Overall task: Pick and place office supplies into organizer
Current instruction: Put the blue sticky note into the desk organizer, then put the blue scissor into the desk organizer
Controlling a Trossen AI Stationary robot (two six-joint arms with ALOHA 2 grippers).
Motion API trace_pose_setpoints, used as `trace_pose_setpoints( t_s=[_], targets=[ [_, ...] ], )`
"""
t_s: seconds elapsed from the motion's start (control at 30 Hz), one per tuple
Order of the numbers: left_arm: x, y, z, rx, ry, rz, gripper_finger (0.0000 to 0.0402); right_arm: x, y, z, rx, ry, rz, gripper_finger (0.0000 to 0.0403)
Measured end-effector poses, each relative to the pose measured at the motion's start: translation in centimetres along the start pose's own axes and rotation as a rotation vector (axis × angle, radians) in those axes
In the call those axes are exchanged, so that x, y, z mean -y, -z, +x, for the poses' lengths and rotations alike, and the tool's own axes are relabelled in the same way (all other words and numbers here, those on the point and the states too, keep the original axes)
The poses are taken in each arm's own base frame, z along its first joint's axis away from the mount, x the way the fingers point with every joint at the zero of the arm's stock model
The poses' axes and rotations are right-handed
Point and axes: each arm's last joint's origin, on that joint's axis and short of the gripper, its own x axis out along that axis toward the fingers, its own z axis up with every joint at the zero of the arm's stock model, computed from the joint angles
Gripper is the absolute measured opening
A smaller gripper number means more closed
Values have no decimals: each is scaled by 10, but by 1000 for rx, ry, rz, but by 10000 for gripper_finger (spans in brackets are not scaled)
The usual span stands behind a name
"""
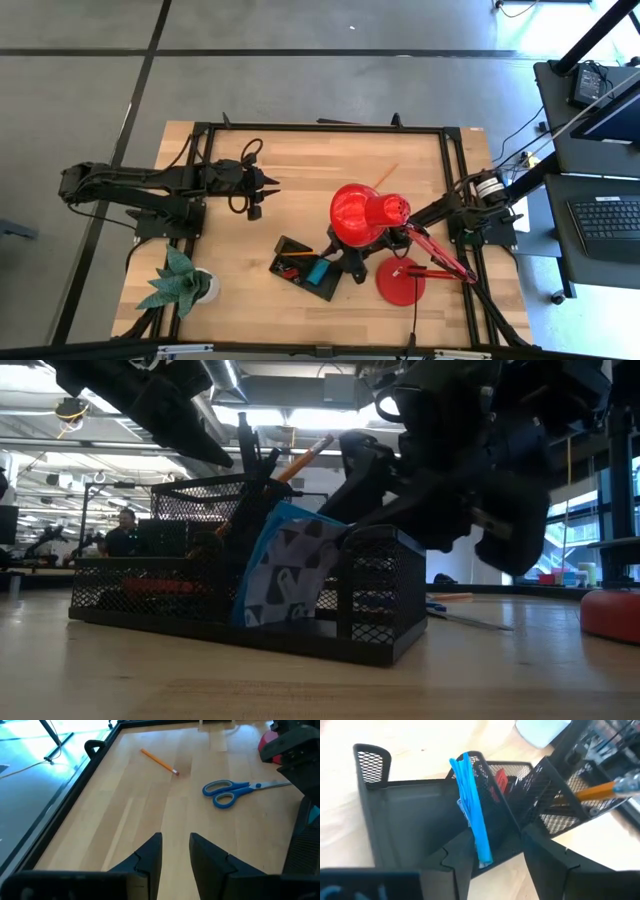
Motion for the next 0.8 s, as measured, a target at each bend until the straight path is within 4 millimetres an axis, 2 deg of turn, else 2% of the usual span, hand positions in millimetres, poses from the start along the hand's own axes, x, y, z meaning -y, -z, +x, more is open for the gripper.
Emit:
trace_pose_setpoints(
  t_s=[0.33, 0.8],
  targets=[
    [0, 1, 0, -11, -6, 1, 92, 2, -4, -13, -62, -51, 70, 168],
    [0, 4, 0, -41, -3, 6, 92, 18, -29, -8, -197, -188, 96, 168]
  ],
)
